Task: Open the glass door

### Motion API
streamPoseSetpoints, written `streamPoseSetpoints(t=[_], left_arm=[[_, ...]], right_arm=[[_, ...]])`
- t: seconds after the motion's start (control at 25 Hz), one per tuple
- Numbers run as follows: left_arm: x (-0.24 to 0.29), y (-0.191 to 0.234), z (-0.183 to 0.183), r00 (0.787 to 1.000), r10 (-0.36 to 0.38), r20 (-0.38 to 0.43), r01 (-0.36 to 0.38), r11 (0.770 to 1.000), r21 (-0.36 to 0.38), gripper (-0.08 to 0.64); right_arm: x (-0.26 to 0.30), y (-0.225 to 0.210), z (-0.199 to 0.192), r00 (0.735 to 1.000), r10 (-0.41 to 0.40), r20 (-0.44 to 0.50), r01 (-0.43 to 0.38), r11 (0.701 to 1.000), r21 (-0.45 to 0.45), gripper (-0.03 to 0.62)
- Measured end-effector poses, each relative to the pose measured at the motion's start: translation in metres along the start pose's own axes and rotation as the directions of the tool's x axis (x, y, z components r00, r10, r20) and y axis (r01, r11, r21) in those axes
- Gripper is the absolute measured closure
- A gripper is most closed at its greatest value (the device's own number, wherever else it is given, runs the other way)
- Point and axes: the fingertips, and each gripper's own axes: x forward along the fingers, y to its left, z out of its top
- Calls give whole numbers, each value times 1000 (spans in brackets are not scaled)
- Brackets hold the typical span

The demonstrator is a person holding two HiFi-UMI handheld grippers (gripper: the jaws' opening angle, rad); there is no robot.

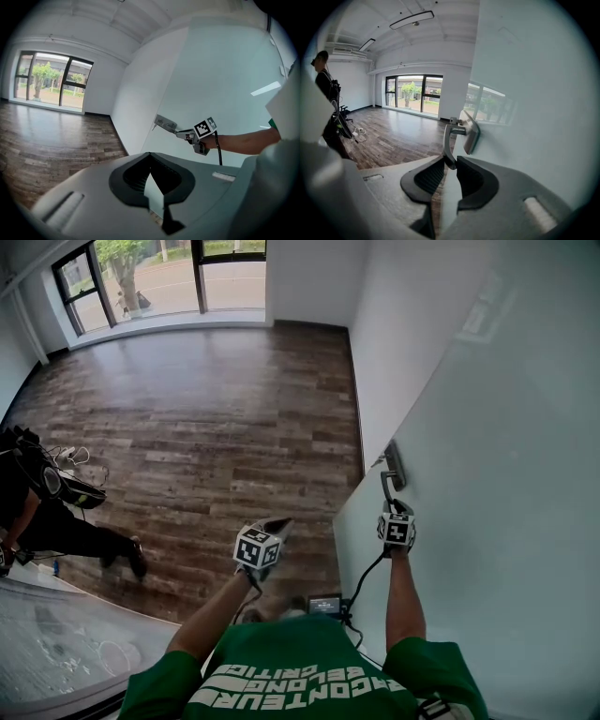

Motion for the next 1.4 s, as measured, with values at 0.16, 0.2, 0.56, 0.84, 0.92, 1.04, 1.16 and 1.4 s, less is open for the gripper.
streamPoseSetpoints(t=[0.16,0.2,0.56,0.84,0.92,1.04,1.16,1.4], left_arm=[[5,4,-2,1000,4,-5,-4,1000,1,543],[6,5,-2,1000,7,-6,-7,1000,1,543],[9,4,-4,1000,18,-3,-18,1000,-10,543],[8,7,-6,1000,25,6,-25,999,-19,543],[11,8,-8,1000,30,9,-30,999,-25,543],[13,8,-9,999,36,11,-36,999,-37,543],[14,9,-11,999,38,10,-38,998,-43,543],[11,7,-8,999,36,27,-35,998,-50,543]], right_arm=[[7,-13,-5,1000,-16,-4,16,1000,12,515],[9,-16,-6,1000,-21,-5,21,1000,14,515],[10,-42,-12,998,-54,-6,55,998,33,515],[11,-54,-17,998,-70,-3,70,996,50,515],[14,-59,-19,997,-73,-3,73,996,56,515],[16,-66,-20,997,-77,-7,78,995,62,515],[18,-68,-20,997,-74,2,74,994,75,515],[14,-69,-20,997,-75,4,74,993,91,515]])
